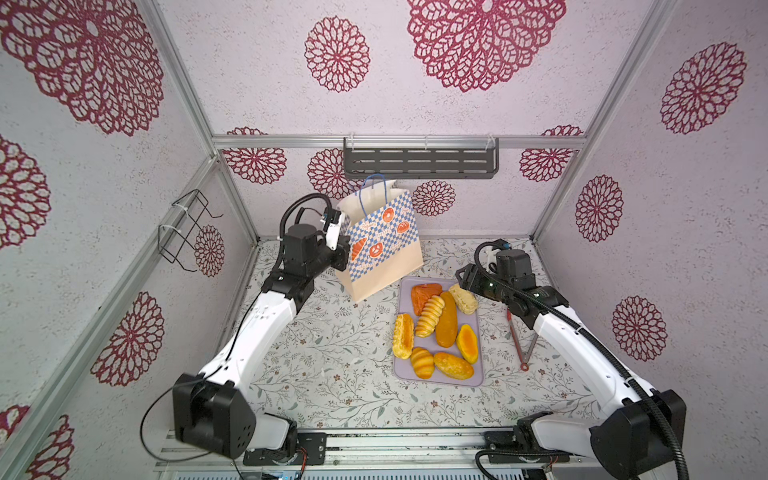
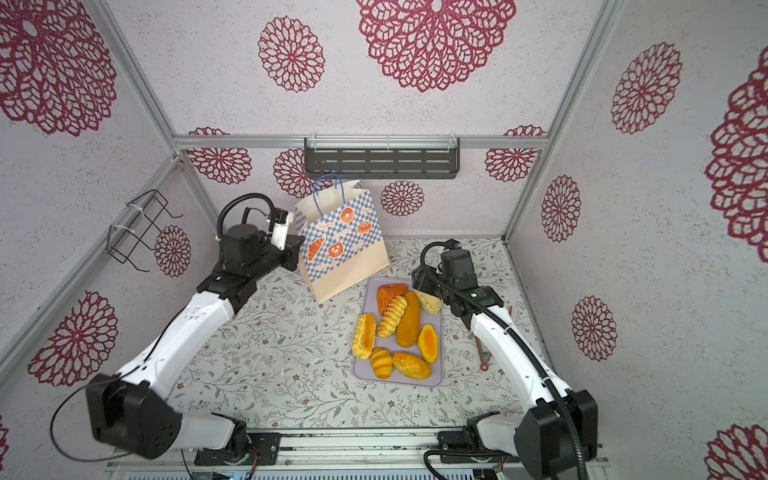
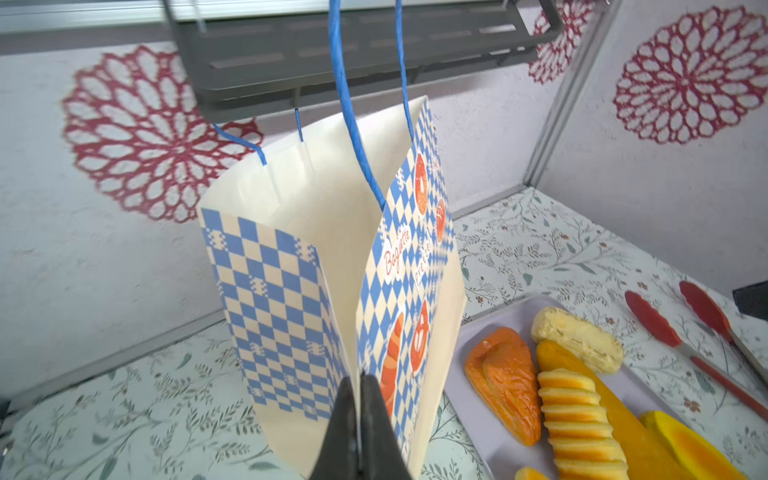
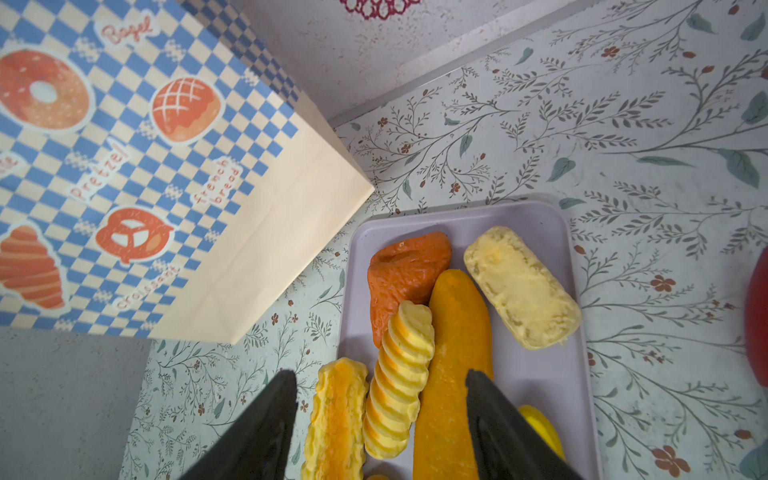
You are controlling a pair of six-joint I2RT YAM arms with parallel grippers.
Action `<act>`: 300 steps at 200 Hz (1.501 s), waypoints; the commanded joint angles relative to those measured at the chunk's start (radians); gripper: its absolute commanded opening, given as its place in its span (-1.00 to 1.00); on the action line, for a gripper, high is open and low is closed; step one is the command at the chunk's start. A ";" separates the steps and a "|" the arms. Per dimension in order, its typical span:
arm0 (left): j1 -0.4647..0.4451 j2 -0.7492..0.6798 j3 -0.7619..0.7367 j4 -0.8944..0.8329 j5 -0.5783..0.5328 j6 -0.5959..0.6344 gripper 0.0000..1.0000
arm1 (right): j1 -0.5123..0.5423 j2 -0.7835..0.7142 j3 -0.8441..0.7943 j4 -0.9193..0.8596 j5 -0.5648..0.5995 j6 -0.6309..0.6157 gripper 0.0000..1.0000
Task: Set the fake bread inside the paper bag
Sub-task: 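Drag the paper bag toward the robot beside the tray with the left gripper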
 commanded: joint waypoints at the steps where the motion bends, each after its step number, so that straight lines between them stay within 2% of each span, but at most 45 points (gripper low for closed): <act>1: -0.061 -0.150 -0.108 -0.003 -0.204 -0.122 -1.00 | 0.004 -0.043 0.014 0.009 0.013 -0.030 0.36; 43: -0.239 -0.382 -0.239 -0.164 -0.593 -0.250 -1.00 | 0.004 -0.029 0.011 0.030 -0.021 -0.038 0.36; 75: -0.349 -0.473 -0.273 -0.290 -0.785 -0.374 -1.00 | 0.004 0.000 0.016 0.032 -0.042 -0.042 0.36; 106: -0.416 -0.501 -0.306 -0.334 -0.813 -0.490 -1.00 | 0.004 0.013 0.024 0.032 -0.040 -0.047 0.36; 138: -0.503 -0.470 -0.302 -0.354 -0.864 -0.586 -1.00 | 0.004 0.024 0.026 0.027 -0.031 -0.047 0.36; 208: -0.674 -0.384 -0.289 -0.375 -0.949 -0.702 -1.00 | 0.002 0.015 0.001 0.010 0.007 -0.047 0.36; 232: -0.719 -0.384 -0.303 -0.327 -0.953 -0.698 -1.00 | 0.001 0.021 0.003 0.007 0.009 -0.048 0.36; 300: -0.851 -0.352 -0.337 -0.212 -0.966 -0.590 -1.00 | 0.001 0.028 0.014 0.005 0.002 -0.045 0.36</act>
